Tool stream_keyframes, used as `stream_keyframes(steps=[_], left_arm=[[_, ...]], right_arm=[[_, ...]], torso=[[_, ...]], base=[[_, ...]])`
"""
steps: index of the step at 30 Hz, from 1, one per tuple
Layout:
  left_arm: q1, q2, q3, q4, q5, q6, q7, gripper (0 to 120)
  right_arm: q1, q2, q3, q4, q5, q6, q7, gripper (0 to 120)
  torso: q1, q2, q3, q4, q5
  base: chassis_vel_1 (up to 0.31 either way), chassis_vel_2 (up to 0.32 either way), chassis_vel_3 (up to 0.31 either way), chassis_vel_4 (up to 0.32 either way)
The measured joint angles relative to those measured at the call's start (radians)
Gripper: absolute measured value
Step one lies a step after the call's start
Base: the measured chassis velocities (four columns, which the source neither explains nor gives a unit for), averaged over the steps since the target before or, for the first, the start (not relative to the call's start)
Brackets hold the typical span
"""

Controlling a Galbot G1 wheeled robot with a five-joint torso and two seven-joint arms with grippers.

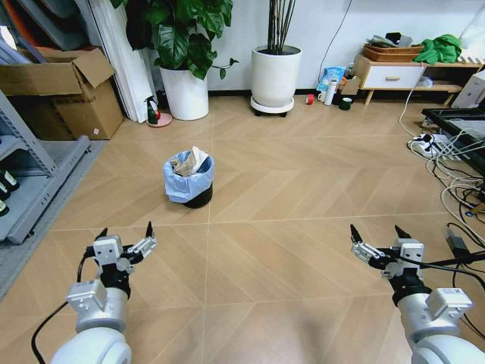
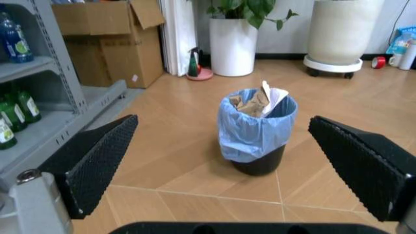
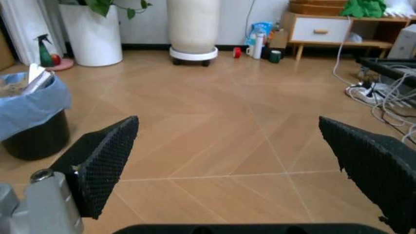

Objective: Pick up the trash bin and place the garbage on the floor into it.

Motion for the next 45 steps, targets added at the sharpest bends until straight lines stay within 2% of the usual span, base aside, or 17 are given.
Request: stream_keyframes(steps=[2, 7, 11, 15, 17, 20, 34, 40, 45], left_arm=[[0.002, -0.017, 0.014, -0.001, 0.024, 0.000, 0.005, 100], [0.023, -0.056, 0.066, -0.002, 0.067, -0.014, -0.003, 100], [0.054, -0.085, 0.106, -0.001, 0.121, -0.036, -0.007, 100], [0.064, -0.089, 0.117, -0.002, 0.131, -0.040, -0.008, 100], [0.076, -0.094, 0.137, -0.005, 0.143, -0.043, -0.013, 100], [0.084, -0.092, 0.137, 0.000, 0.144, -0.045, -0.016, 100], [0.057, -0.050, 0.112, 0.035, 0.069, -0.041, -0.045, 100], [0.053, 0.003, 0.136, 0.014, -0.066, -0.022, -0.071, 100], [0.033, 0.027, 0.143, 0.028, -0.103, -0.068, -0.044, 100]], right_arm=[[-0.002, -0.074, 0.013, -0.007, 0.040, 0.000, 0.012, 100], [-0.003, -0.095, 0.033, -0.002, 0.049, -0.008, 0.022, 100], [-0.007, -0.038, 0.049, 0.020, 0.032, -0.012, 0.023, 100], [-0.009, -0.019, 0.054, 0.028, 0.026, -0.013, 0.020, 100], [-0.002, 0.029, 0.066, 0.041, -0.002, -0.014, -0.012, 100], [0.012, 0.045, 0.066, 0.038, -0.009, -0.014, -0.034, 100], [0.075, 0.035, 0.035, -0.012, -0.006, -0.023, -0.058, 100], [0.063, 0.103, 0.070, 0.041, -0.022, -0.046, -0.060, 100], [0.056, 0.143, 0.109, 0.083, -0.037, -0.070, -0.106, 100]], torso=[[0.000, 0.000, 0.000, 0.0005, -0.0011], [0.000, 0.000, 0.000, 0.0003, -0.0005], [0.000, 0.000, 0.000, 0.0002, -0.0005], [0.000, 0.000, 0.000, 0.0001, -0.0005], [0.000, 0.000, 0.000, 0.0001, -0.0009], [0.000, 0.000, 0.000, 0.0003, -0.0010], [0.000, 0.000, 0.000, 0.0002, -0.0008], [0.000, 0.000, 0.000, 0.0002, -0.0008], [0.000, 0.000, 0.000, 0.0001, -0.0011]], base=[[0.000, 0.000, 0.000, 0.000], [0.000, 0.000, 0.000, 0.000], [0.000, 0.000, 0.000, 0.000], [0.000, 0.000, 0.000, 0.000], [0.000, 0.000, 0.000, 0.000], [0.000, 0.000, 0.000, 0.000], [-0.006, -0.006, 0.008, 0.006], [0.000, 0.000, 0.000, 0.000], [0.000, 0.000, 0.000, 0.000]])
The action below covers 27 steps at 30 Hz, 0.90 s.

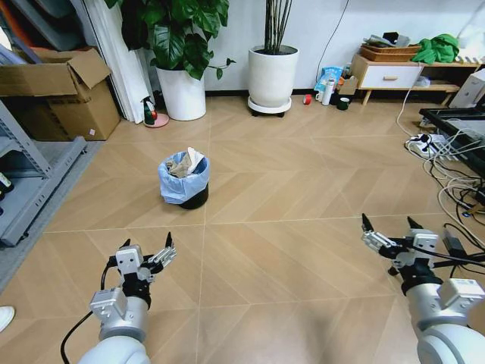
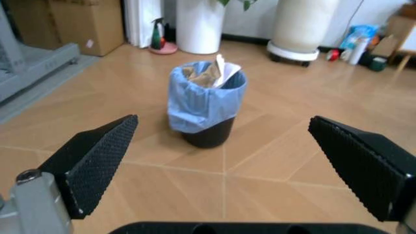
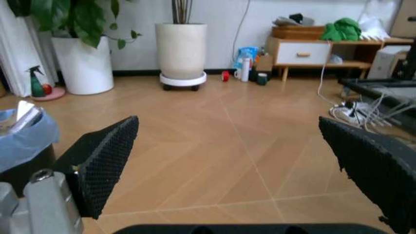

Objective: Pick up the trash bin and place the garbage on the floor into it.

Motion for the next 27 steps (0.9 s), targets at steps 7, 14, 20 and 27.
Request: stream_keyframes(steps=[7, 14, 20, 27], left_arm=[[-0.021, 0.010, 0.010, 0.016, 0.010, -0.083, 0.030, 100], [-0.040, 0.064, -0.009, 0.018, -0.003, -0.106, 0.189, 100], [-0.057, 0.091, -0.010, 0.017, -0.013, -0.069, 0.191, 100], [-0.058, 0.091, -0.010, 0.017, -0.013, -0.065, 0.188, 100]], right_arm=[[-0.006, 0.018, 0.008, 0.030, -0.032, -0.002, -0.016, 100], [-0.035, 0.030, -0.007, 0.080, -0.062, -0.015, -0.009, 100], [-0.038, 0.029, -0.006, 0.091, -0.069, -0.030, -0.006, 100], [-0.038, 0.028, -0.006, 0.091, -0.069, -0.030, -0.004, 100]], torso=[[0.000, 0.000, 0.000, 0.0001, 0.0004], [0.000, 0.000, 0.000, 0.0000, 0.0004], [0.000, 0.000, 0.000, 0.0000, 0.0003], [0.000, 0.000, 0.000, 0.0001, 0.0003]], base=[[0.000, 0.000, 0.000, 0.000], [0.000, 0.000, 0.000, 0.000], [0.000, 0.000, 0.000, 0.000], [0.000, 0.000, 0.000, 0.000]])
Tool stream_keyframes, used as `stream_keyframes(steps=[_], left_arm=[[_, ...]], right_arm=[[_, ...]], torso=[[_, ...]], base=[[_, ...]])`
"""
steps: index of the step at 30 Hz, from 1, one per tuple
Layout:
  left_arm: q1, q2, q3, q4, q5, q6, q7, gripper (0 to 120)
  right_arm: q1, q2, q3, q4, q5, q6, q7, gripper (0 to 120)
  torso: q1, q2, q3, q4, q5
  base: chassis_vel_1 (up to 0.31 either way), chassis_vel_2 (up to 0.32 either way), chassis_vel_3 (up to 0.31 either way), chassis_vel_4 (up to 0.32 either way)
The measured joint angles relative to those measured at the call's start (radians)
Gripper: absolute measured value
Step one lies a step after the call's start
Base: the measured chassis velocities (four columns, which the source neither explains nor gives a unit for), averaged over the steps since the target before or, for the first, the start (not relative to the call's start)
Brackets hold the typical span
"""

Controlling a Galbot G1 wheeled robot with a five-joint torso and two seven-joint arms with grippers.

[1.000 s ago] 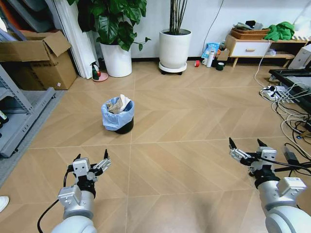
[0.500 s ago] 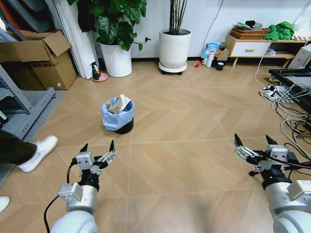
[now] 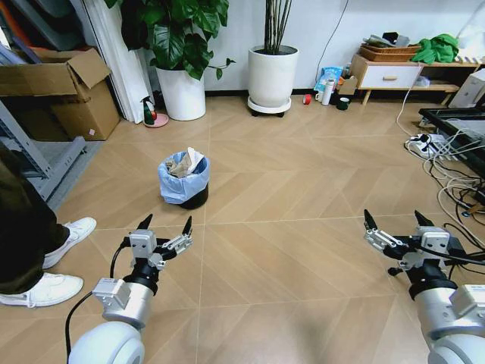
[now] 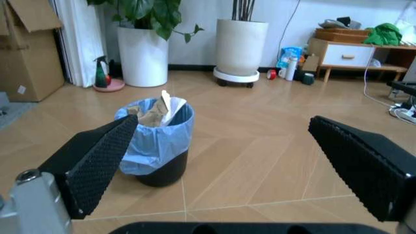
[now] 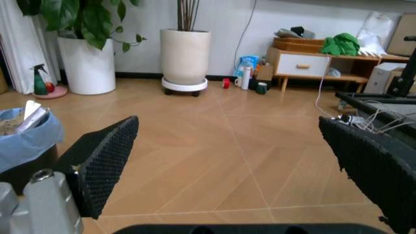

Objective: Pick up the trash bin and place the garbage on the floor into it.

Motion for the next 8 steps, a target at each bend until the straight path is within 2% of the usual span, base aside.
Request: stream_keyframes(steps=[8], left_arm=[[0.000, -0.001, 0.000, -0.001, 0.000, 0.001, -0.002, 100]], right_arm=[[0.000, -0.001, 0.000, 0.000, 0.000, 0.000, 0.000, 100]], torso=[[0.000, 0.000, 0.000, 0.0000, 0.0000]], base=[[0.000, 0.000, 0.000, 0.000]])
